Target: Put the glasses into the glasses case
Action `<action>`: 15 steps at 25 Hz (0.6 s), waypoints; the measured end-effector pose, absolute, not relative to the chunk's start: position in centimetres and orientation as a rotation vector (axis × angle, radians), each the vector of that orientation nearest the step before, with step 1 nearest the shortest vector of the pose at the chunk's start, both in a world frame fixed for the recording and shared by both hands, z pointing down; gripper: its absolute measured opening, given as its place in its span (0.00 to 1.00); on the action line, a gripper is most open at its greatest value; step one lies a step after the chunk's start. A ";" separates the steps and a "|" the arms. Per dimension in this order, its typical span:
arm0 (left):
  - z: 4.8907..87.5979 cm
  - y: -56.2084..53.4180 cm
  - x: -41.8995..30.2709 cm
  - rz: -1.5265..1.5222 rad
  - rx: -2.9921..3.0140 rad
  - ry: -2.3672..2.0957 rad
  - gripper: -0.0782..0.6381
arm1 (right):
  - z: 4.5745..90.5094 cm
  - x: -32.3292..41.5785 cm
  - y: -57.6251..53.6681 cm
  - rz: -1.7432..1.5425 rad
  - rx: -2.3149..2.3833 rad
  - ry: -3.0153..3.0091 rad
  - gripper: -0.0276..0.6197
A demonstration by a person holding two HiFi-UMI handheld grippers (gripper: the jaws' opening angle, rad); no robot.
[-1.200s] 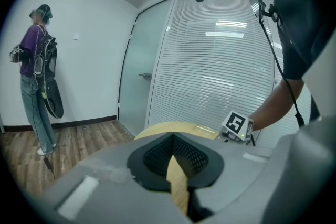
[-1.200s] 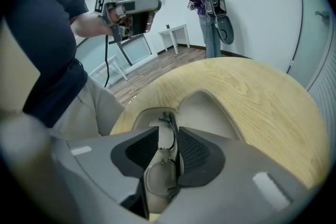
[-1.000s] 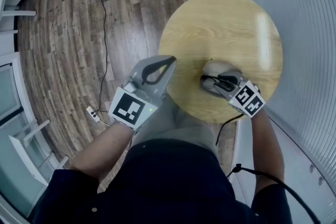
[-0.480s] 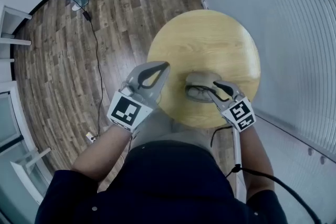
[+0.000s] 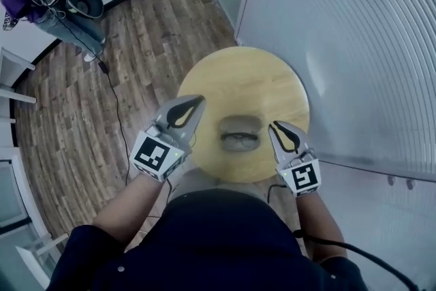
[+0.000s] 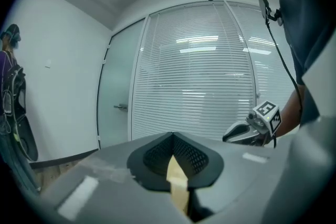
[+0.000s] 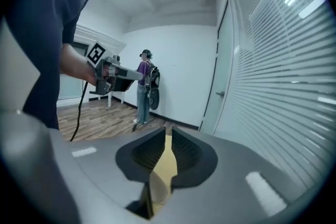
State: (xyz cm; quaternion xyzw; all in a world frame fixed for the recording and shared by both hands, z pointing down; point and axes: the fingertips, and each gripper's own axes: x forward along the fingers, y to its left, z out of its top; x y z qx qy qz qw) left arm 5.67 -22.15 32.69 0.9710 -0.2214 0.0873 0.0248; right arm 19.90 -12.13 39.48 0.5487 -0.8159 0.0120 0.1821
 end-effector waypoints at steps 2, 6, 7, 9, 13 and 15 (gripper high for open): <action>31.4 -21.7 6.4 0.229 3.014 -0.662 0.11 | 36.9 21.9 -11.7 0.001 1.696 -2.291 0.10; 29.8 -20.5 7.5 0.194 3.047 -0.637 0.11 | 34.5 25.3 -9.9 0.057 1.876 -2.301 0.08; 29.7 -20.2 7.8 0.196 3.058 -0.631 0.11 | 34.0 26.0 -9.5 0.064 1.914 -2.294 0.08; 29.3 -19.6 7.9 0.202 3.069 -0.625 0.11 | 32.7 27.2 -8.4 0.068 1.999 -2.276 0.08; 27.7 -17.8 7.5 0.211 3.069 -0.658 0.11 | 29.8 28.8 -5.4 0.111 2.124 -2.314 0.07; 27.3 -17.3 7.7 0.184 3.079 -0.655 0.11 | 29.2 29.2 -4.6 0.116 2.129 -2.333 0.06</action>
